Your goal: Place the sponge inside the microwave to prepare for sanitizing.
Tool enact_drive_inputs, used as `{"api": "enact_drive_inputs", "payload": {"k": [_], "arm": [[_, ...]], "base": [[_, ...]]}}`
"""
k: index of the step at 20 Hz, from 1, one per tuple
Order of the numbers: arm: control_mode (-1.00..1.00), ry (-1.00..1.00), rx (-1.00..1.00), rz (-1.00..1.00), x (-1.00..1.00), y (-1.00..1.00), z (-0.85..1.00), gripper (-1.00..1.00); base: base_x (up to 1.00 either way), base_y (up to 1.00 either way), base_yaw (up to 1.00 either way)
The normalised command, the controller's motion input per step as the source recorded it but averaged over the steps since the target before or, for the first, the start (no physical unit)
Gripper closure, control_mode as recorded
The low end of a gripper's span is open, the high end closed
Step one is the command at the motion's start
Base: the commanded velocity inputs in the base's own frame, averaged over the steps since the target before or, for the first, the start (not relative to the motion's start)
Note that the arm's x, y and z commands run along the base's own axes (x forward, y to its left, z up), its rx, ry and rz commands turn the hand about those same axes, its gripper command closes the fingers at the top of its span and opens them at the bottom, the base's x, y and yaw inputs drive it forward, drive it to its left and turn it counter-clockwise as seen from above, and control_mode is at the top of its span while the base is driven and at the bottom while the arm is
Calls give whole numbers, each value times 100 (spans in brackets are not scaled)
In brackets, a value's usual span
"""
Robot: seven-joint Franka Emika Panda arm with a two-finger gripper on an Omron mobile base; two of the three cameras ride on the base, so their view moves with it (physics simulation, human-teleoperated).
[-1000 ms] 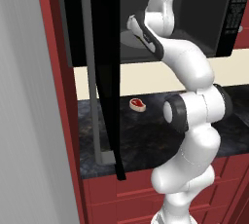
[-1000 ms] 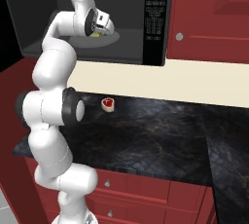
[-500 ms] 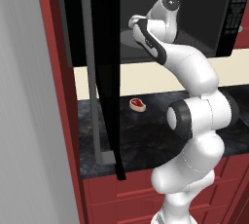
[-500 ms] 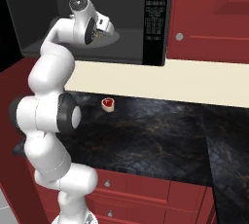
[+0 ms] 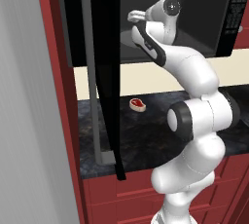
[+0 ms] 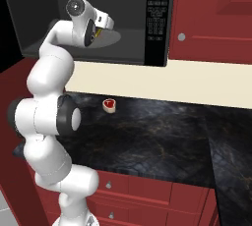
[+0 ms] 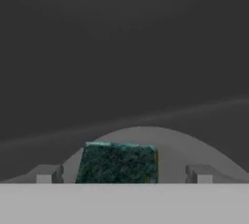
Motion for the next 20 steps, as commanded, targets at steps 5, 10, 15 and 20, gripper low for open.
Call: {"api": "enact_drive_inputs", "payload": {"k": [5,10,15,20], "arm": [[-100,13,-4,-2,4,0,-5,-100],[-100,0,0,-1,0,0,25,-100],[-100,-6,0,-1,-17,0,19,-100],[-100,-16,0,0,-46,0,0,-100]], "base": [[0,0,0],[0,0,0],[0,0,0],[0,0,0]]}}
